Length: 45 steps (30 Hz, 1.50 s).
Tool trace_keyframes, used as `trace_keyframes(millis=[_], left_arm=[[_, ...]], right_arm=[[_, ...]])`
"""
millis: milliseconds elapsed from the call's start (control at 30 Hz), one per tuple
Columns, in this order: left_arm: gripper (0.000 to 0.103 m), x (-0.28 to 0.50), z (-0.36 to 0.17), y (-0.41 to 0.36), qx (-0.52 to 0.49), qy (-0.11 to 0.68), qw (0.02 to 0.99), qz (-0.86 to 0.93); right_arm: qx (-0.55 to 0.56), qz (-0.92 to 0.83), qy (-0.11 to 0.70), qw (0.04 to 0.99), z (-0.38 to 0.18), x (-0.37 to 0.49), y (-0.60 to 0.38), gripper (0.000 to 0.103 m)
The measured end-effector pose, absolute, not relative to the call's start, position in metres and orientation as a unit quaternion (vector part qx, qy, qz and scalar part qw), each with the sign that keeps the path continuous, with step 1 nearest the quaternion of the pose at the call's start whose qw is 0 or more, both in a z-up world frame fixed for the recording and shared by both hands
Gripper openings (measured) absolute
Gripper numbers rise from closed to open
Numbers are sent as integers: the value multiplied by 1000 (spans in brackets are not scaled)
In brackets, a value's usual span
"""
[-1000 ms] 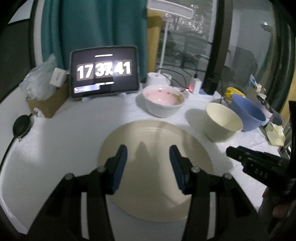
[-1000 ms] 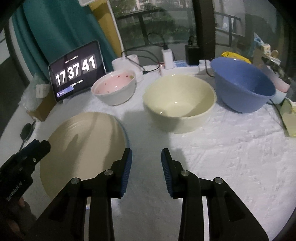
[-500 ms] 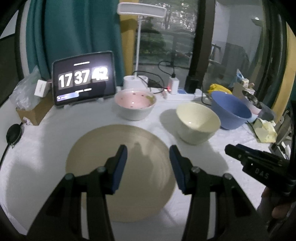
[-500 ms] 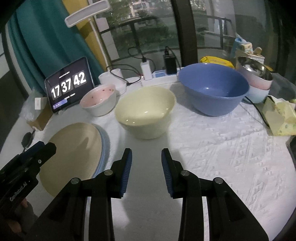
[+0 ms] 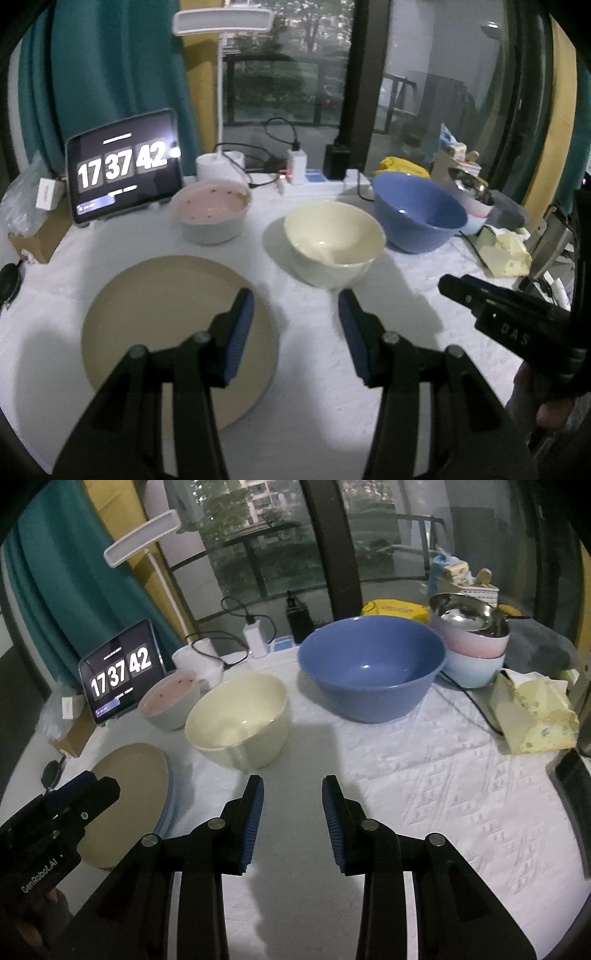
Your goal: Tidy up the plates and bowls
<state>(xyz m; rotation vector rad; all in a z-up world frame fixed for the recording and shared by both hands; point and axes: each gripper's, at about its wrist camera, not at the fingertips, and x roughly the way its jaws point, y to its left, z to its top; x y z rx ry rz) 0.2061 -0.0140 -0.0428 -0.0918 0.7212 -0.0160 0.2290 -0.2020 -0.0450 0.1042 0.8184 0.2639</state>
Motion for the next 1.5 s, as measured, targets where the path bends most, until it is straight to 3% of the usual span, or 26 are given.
trace_keyframes(millis=[1000,1133,1500], left_arm=[[49,287,-43,-98,-28,342,936,-80],[49,299,-48,-102,-26,347,934,-84],[49,320,-57,-112,-24,351,931,-92]], right_arm=[[67,68,376,922,-40,292,-278,35],[71,60,376,922,-43,305,-281,40],[74,51,389,917,-59,332,-285,41]])
